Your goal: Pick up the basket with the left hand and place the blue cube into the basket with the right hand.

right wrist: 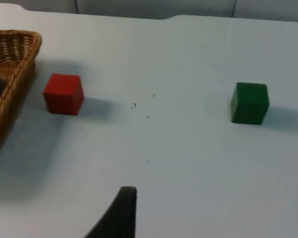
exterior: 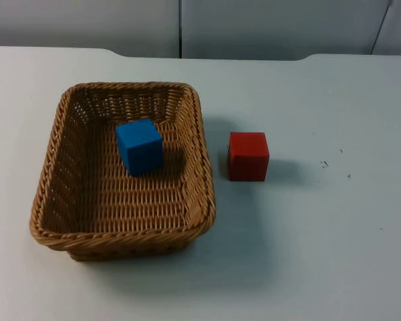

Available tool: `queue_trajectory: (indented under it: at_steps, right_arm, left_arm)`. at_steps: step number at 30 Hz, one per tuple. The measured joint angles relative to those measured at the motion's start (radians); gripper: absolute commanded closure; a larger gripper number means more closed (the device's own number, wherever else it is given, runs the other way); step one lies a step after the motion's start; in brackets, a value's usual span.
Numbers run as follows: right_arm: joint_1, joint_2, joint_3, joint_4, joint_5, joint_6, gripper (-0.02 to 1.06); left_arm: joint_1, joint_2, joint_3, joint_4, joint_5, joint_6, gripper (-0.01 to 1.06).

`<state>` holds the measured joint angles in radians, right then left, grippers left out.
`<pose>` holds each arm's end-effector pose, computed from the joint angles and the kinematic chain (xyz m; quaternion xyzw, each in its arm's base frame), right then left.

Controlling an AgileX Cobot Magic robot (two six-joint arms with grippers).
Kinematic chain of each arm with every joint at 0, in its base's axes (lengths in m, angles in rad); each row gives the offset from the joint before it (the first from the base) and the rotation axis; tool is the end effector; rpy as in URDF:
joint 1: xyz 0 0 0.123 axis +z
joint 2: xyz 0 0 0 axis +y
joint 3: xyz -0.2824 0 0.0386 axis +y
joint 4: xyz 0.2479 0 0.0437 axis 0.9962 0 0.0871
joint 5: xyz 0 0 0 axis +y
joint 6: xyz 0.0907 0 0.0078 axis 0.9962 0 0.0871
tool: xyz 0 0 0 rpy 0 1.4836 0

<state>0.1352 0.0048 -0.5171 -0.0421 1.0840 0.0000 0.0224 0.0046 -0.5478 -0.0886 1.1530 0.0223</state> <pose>-0.0066 -0.0043 0.2801 -0.0566 0.8540 0.0139 0.5170 -0.0138 -0.0077 0.2832 0.0047 0.8649 -0.0329 0.5008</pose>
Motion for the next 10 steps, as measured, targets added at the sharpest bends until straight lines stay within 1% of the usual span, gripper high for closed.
queue_trajectory:
  at_steps: [10]
  right_arm:
    - [-0.093, 0.0, 0.0, 0.0, 0.0, 0.0, -0.01]
  left_arm:
    - [0.0, 0.0, 0.0, 0.0, 0.0, 0.0, 0.0]
